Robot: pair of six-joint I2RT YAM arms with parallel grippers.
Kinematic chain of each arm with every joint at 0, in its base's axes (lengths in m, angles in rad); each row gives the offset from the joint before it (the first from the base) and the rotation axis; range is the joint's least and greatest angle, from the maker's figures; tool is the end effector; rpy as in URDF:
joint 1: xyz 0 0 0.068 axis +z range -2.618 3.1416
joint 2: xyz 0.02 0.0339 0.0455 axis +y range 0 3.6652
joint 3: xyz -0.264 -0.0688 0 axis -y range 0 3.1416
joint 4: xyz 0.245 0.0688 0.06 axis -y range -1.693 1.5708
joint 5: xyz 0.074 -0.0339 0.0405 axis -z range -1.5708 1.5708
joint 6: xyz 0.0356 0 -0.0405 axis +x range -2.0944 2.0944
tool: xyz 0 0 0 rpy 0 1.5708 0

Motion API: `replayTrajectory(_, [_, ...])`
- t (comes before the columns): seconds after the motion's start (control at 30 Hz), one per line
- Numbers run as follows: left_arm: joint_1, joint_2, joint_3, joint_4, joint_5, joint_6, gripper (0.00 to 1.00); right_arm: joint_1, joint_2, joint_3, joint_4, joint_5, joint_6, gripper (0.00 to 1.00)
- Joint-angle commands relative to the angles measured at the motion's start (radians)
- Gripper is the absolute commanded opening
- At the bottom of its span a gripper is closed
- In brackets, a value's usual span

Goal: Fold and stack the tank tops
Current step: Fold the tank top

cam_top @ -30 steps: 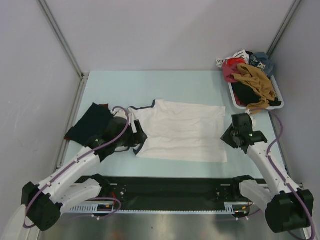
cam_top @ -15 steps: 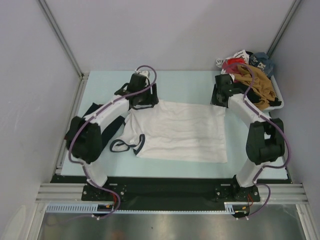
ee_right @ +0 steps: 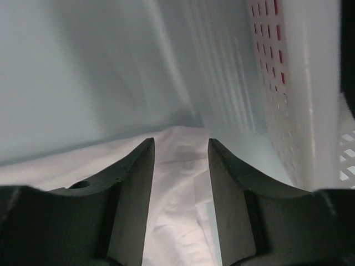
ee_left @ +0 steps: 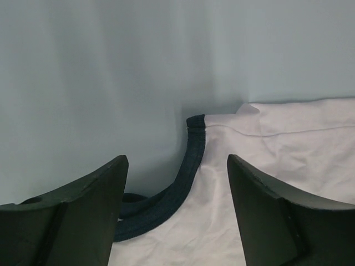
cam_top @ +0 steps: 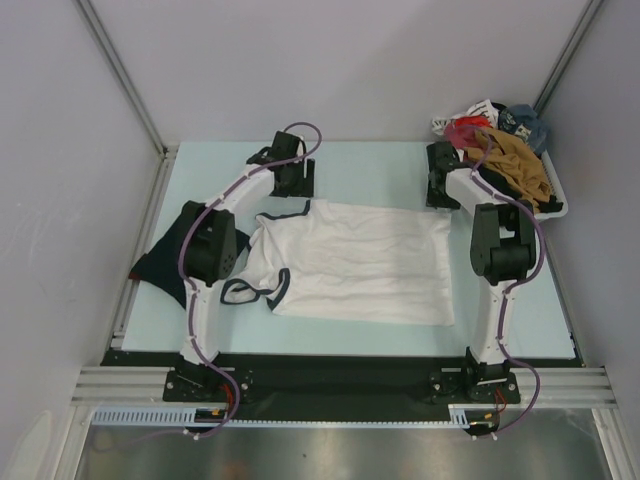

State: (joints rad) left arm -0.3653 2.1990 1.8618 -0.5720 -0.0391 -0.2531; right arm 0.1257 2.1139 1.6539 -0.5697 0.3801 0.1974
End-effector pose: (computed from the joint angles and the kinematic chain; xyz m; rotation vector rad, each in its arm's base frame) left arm 0.4615 -0.1750 0.2162 0.1230 2.4886 -0.2140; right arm 0.4558 0.0443 0.1927 0.2253 2.5201 -0.3670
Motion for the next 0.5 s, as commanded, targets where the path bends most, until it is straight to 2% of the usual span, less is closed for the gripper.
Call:
replayTrajectory(0.0, [0.0,0.027,0.054,-0.019,0.088,0.017,0.78,-0.021,0.017,-0.023,-0.01,0.003,0.003,0.49])
replayTrajectory(0.17, [-0.001,0.038,0.022,0.015,0.097,0.006,0.79,-0.035,0.038,-0.057,0.024,-0.012,0.004,0.5])
replayTrajectory(0.27, [0.0,0.045,0.025,0.02,0.102,0.006,0.79,-0.043,0.06,-0.049,0.031,-0.032,0.01,0.38])
replayTrajectory(0.3, [-0.001,0.047,0.023,0.023,0.096,0.006,0.79,-0.043,0.06,-0.051,0.037,-0.024,0.011,0.31])
replayTrajectory(0.47, [-0.001,0.059,0.034,0.041,0.079,0.014,0.79,-0.044,0.041,-0.075,0.079,0.019,0.019,0.16])
